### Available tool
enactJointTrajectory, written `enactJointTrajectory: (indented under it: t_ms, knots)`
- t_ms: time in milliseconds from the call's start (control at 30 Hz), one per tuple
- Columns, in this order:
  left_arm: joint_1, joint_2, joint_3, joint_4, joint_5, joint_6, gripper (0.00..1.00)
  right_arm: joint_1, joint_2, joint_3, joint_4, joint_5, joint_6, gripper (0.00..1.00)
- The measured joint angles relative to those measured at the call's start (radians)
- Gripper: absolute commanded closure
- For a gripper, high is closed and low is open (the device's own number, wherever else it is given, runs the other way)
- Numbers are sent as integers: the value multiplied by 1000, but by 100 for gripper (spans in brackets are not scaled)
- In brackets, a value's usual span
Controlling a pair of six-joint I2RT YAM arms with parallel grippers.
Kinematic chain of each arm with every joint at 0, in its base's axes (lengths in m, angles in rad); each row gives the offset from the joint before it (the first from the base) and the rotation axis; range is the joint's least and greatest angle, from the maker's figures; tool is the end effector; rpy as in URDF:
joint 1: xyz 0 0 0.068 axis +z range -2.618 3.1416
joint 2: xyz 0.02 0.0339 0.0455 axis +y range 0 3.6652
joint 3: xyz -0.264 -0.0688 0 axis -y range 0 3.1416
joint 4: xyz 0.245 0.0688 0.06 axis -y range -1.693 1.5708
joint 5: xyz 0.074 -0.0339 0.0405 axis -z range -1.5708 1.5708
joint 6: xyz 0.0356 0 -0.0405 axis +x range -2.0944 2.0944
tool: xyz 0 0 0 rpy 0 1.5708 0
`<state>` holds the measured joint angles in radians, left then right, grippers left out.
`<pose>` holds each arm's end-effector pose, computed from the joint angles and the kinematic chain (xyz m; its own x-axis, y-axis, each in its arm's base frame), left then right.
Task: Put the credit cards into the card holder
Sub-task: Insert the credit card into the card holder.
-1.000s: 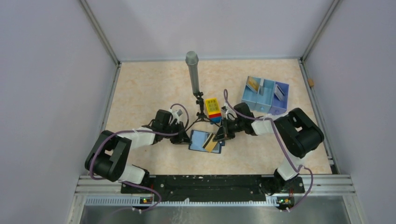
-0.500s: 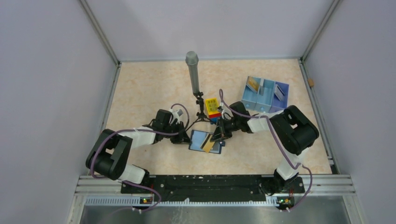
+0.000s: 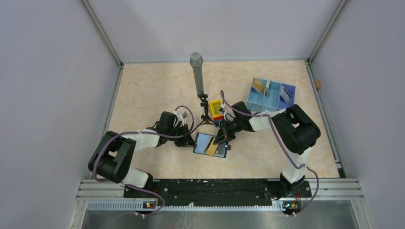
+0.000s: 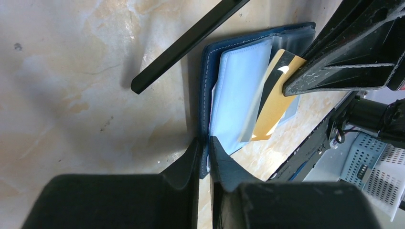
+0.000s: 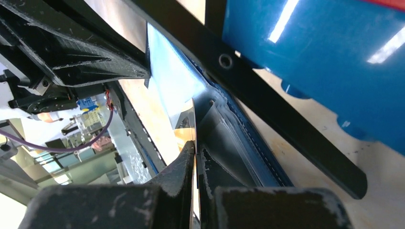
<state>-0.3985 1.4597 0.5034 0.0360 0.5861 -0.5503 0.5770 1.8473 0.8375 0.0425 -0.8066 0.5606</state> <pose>0.2170 -0.1127 0.1278 -0.9556 -0.0704 -0.2860 0.1551 0.7052 -0.6919 0.2619 0.2011 0.1107 -0.9677 -0.1909 -0.1646 -0.2436 0.5407 0.8052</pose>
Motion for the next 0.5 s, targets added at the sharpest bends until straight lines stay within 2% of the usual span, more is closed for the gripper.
enactJointTrajectory:
  t_ms: [500]
  knots:
    - [-2, 5, 3, 2, 0, 2, 91, 4, 52, 74, -96, 2, -6, 100]
